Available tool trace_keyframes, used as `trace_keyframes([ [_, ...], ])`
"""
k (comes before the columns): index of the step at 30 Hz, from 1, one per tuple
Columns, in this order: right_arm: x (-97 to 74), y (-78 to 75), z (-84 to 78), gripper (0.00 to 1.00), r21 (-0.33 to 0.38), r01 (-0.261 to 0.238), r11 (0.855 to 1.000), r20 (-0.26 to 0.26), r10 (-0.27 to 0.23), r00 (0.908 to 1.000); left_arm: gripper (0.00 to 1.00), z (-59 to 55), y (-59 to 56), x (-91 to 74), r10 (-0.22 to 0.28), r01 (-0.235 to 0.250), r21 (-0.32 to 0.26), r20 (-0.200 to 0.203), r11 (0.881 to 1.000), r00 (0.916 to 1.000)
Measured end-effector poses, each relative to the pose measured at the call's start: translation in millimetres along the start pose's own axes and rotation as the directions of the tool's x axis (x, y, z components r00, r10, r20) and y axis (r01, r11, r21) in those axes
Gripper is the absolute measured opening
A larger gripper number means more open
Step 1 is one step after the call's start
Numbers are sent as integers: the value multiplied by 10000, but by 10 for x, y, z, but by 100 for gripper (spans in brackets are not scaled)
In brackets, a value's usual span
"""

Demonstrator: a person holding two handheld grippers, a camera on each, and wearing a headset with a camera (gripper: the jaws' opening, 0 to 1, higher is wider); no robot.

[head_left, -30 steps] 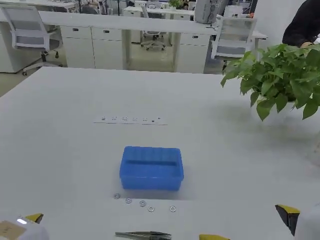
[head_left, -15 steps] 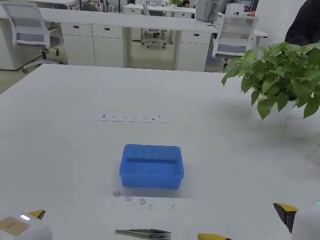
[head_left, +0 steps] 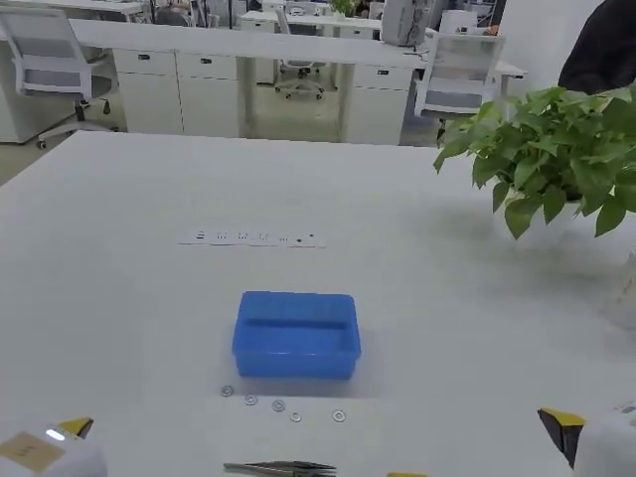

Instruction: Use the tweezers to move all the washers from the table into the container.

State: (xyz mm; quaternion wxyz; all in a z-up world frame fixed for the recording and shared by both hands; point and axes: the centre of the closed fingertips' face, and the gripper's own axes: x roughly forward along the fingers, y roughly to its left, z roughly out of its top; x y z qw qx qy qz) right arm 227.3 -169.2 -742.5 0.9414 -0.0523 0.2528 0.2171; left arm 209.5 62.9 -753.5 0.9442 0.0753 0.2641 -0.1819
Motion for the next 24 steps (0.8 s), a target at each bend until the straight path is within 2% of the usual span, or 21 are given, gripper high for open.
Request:
trace_keyframes([
  [6, -36, -85, 24, 97, 124, 308, 9994, 225, -311, 9993, 96, 2, -14, 17, -32, 32, 124, -35, 9999, 10000],
  [11, -41, -123, 36, 95, 442, 322, 9985, 319, -336, 9989, 95, -5, -30, 27, -93, 94, 90, -46, 9999, 9999],
  [24, 13, -115, 7, 92, 140, 282, 9995, 95, -284, 9996, 86, 24, -57, 98, -265, 268, 215, -113, 9994, 9996],
])
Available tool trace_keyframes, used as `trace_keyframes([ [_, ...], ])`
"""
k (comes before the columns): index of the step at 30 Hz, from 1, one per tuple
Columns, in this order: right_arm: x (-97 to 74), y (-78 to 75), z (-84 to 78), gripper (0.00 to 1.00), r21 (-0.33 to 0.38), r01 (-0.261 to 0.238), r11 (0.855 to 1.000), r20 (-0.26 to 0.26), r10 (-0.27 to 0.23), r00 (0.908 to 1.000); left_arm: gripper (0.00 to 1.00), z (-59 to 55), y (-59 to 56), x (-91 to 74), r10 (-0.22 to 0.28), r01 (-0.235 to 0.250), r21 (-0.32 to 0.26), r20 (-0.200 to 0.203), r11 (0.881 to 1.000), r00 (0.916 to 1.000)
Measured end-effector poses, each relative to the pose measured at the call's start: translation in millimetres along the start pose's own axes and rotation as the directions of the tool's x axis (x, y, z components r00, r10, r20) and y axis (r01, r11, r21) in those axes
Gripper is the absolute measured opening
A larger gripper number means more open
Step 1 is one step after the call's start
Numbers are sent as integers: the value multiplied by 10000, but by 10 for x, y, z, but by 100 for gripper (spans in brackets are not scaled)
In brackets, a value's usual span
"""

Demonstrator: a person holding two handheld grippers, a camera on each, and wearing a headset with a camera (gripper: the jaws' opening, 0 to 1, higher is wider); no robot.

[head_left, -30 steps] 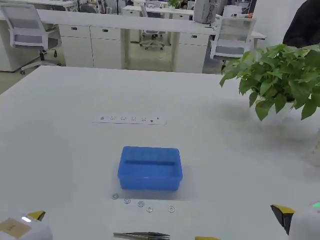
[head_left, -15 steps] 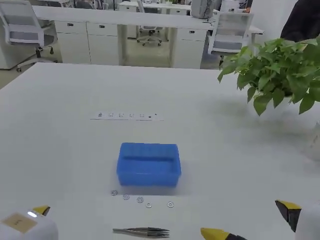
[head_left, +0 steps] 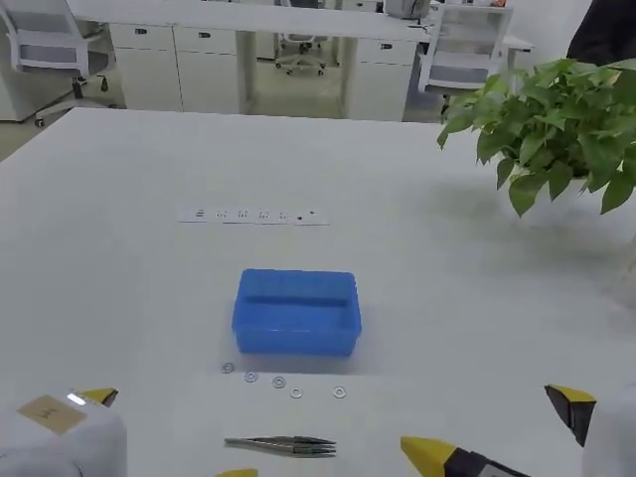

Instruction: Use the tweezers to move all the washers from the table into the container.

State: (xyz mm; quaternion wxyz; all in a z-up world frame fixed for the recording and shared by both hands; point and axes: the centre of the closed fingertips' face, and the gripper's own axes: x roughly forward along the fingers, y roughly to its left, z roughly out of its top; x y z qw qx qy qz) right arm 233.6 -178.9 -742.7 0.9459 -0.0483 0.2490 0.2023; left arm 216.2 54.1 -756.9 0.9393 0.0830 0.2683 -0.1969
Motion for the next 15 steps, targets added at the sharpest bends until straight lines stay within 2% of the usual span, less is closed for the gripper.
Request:
trace_keyframes([
  [2, 8, -2, -7, 92, 15, 1, 10000, -38, -1, 10000, 82, -12, -30, 26, -235, 235, 33, -58, 9997, 9997],
  [4, 13, -4, -10, 91, 7, 2, 10000, -40, -2, 10000, 75, -10, -121, 56, -910, 913, 385, -102, 9951, 9958],
  [5, 18, -3, -20, 91, 16, -24, 10000, -83, 24, 10000, 72, -8, -142, 69, -1091, 1097, 527, -128, 9926, 9939],
  [9, 29, -12, -52, 90, 9, -46, 10000, -219, 46, 9997, 56, -3, -147, 138, -1405, 1423, 918, -261, 9856, 9897],
  [11, 29, -15, -53, 90, -19, -35, 10000, -235, 35, 9997, 54, -13, -173, 180, -1774, 1812, 1020, -448, 9782, 9831],
  [13, 26, -15, -52, 90, -51, -34, 10000, -252, 33, 9997, 51, -24, -200, 221, -2164, 2237, 1315, -672, 9658, 9740],
  [15, 23, -21, -50, 90, -66, -2, 10000, -250, 0, 9997, 47, -50, -245, 262, -2627, 2764, 1573, -1020, 9481, 9595],
])
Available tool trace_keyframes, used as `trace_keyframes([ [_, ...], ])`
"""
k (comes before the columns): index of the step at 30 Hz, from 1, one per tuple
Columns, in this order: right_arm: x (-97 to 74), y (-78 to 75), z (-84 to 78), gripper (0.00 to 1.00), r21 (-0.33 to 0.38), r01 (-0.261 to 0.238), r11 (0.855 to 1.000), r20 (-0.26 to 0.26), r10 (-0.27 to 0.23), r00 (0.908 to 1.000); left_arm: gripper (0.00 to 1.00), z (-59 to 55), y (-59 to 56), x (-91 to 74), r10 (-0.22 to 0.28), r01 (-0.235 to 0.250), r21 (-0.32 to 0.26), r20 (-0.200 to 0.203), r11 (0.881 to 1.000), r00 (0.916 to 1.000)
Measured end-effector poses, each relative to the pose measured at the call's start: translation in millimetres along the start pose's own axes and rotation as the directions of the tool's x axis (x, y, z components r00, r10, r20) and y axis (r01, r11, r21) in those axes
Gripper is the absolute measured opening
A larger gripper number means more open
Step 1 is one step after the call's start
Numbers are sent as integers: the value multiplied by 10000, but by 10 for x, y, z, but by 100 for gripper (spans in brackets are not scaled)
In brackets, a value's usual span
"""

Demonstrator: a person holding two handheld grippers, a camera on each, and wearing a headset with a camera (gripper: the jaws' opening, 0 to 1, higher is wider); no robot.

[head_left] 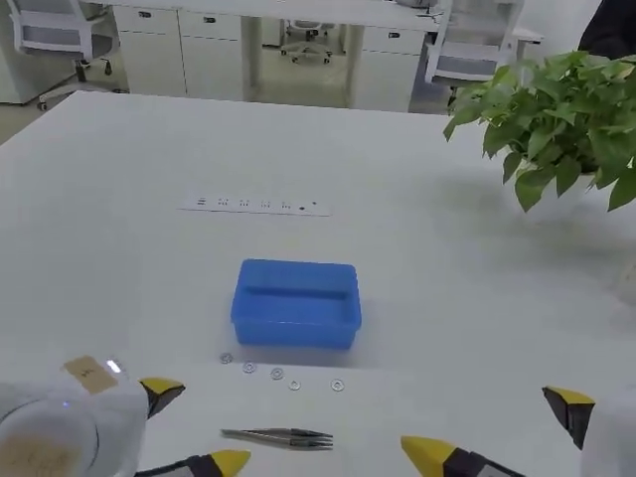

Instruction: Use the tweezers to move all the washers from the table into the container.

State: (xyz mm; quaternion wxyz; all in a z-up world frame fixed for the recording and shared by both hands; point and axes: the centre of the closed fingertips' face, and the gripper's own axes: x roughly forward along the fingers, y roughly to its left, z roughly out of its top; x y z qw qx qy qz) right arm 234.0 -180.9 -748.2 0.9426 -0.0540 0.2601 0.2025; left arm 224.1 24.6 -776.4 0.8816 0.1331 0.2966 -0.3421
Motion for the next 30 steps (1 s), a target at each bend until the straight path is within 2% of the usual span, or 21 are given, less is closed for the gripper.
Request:
trace_keyframes([
  [3, -3, -1, -5, 90, -11, 5, 10000, -40, -5, 10000, 39, -70, -58, 73, -775, 810, 490, -703, 9955, 9945],
  [4, -1, -3, -8, 90, -15, 17, 10000, -50, -18, 10000, 35, -106, -89, 102, -1145, 1212, 617, -1021, 9907, 9882],
  [6, -1, -5, -10, 90, -16, 29, 10000, -72, -29, 10000, 30, -88, -128, 167, -1673, 1731, 550, -967, 9834, 9811],
  [7, 0, -6, -10, 90, -14, 36, 10000, -76, -36, 10000, 29, -90, -161, 189, -1971, 2030, 529, -1003, 9777, 9752],
  [8, 0, -6, -9, 90, -12, 34, 10000, -77, -35, 10000, 29, -131, -209, 209, -2390, 2474, 485, -1351, 9677, 9616],
  [9, 0, -5, -7, 90, -8, 34, 10000, -74, -35, 10000, 29, -132, -211, 236, -2479, 2573, 530, -1408, 9649, 9585],
  [10, -1, -3, -7, 90, -9, 40, 10000, -70, -40, 10000, 29, -118, -196, 277, -2474, 2576, 662, -1320, 9640, 9599],
  [12, -4, -3, -14, 90, -30, 63, 10000, -111, -64, 9999, 28, -149, -168, 339, -2492, 2653, 924, -1563, 9597, 9558],
  [13, -6, -1, -15, 90, -49, 81, 10000, -122, -81, 9999, 27, -161, -137, 375, -2479, 2708, 1300, -1681, 9538, 9541],
  [15, -11, -5, -19, 89, -63, 113, 9999, -138, -114, 9998, 24, -188, -76, 437, -2416, 2719, 1613, -1852, 9487, 9525],
  [17, -14, -10, -28, 89, -72, 140, 9999, -187, -141, 9997, 23, -227, -31, 483, -2472, 2861, 1874, -2059, 9397, 9468],
  [20, -15, -17, -44, 89, -70, 163, 9998, -246, -164, 9996, 21, -322, 41, 570, -2497, 3107, 2285, -2601, 9226, 9327],
  [25, -5, -34, -60, 88, -23, 195, 9998, -329, -196, 9993, 17, -439, 126, 719, -2441, 3309, 2653, -3119, 9056, 9182],
  [26, -2, -37, -62, 88, -37, 203, 9998, -345, -205, 9992, 17, -470, 131, 745, -2518, 3437, 2656, -3253, 9007, 9115],
  [28, 5, -33, -65, 88, -17, 181, 9998, -357, -182, 9992, 16, -529, 154, 801, -2514, 3527, 2687, -3474, 8963, 9034],
  [30, 10, -30, -70, 88, -6, 160, 9999, -385, -160, 9991, 15, -597, 172, 826, -2504, 3687, 2824, -3781, 8856, 8912],
])
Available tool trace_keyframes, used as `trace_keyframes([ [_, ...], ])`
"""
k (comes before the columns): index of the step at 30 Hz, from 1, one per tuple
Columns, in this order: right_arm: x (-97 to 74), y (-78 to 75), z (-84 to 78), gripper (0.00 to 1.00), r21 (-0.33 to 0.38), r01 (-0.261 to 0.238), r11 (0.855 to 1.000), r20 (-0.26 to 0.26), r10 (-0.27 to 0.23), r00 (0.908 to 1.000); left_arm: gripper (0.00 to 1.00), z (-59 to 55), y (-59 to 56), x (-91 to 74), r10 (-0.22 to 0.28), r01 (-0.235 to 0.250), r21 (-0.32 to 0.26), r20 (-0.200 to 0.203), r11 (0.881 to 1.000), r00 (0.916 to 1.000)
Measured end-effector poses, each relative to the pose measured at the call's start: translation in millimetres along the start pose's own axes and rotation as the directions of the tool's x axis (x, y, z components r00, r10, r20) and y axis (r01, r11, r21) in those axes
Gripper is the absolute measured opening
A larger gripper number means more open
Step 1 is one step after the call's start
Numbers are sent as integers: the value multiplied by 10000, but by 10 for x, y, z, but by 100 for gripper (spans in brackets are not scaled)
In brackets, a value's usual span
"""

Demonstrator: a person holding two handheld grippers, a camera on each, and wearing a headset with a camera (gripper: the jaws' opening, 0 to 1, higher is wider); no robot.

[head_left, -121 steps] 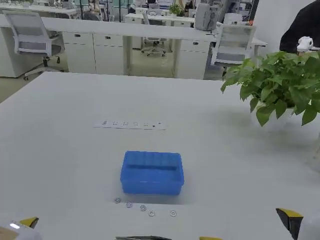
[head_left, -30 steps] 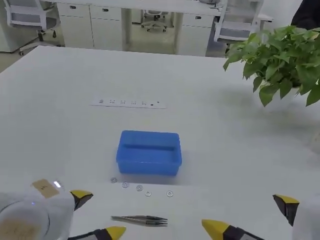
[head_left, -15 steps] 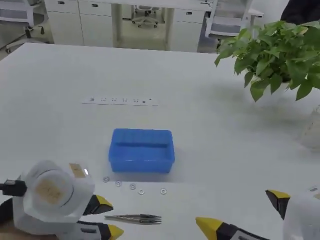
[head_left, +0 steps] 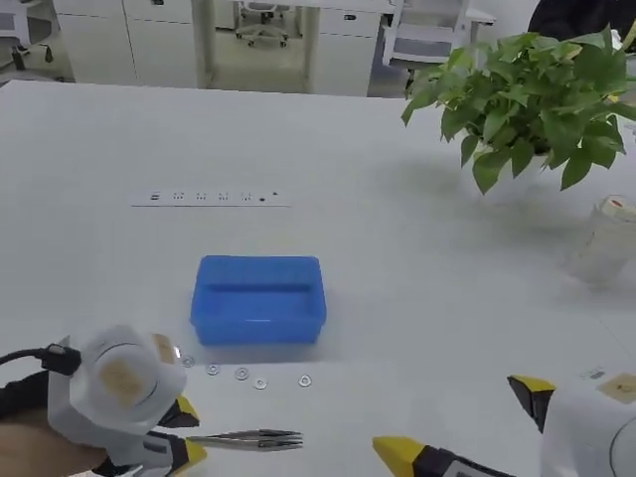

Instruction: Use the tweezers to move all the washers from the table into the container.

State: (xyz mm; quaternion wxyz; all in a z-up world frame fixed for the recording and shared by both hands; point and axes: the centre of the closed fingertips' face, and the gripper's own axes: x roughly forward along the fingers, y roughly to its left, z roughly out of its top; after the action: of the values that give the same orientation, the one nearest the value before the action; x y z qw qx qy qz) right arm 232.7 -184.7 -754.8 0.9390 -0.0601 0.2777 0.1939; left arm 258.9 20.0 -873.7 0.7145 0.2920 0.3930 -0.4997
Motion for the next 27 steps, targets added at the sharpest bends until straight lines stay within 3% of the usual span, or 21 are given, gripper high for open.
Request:
trace_keyframes([
  [3, 5, 6, -2, 87, -65, -22, 10000, -29, 22, 10000, 14, -60, 13, 70, -101, 101, 21, -286, 9999, 9995],
  [5, 12, 11, -7, 87, -70, -49, 10000, -47, 49, 10000, 11, -18, 34, 51, -80, 78, -108, -133, 9999, 9999],
  [7, 21, 14, -15, 86, -75, -72, 9999, -97, 72, 9999, 9, -3, 1, 49, -229, 232, 266, -98, 9994, 9997],
  [15, 42, 62, -4, 85, -216, -219, 9995, -93, 217, 9997, 0, -2, -69, 45, -64, 72, 678, -112, 9977, 9999],
  [21, 31, 136, 14, 84, -413, -467, 9981, -49, 465, 9989, 0, -5, -120, 40, 23, 1, 951, -258, 9955, 9997],
  [24, 9, 157, 51, 81, -1043, -516, 9932, 27, 522, 9986, 0, 42, -143, -10, 145, -134, 1054, -96, 9943, 9998],
  [27, -3, 152, 65, 75, -2034, -347, 9785, -90, 335, 9994, 0, 187, -178, -123, 338, -381, 919, 481, 9950, 9983],
])
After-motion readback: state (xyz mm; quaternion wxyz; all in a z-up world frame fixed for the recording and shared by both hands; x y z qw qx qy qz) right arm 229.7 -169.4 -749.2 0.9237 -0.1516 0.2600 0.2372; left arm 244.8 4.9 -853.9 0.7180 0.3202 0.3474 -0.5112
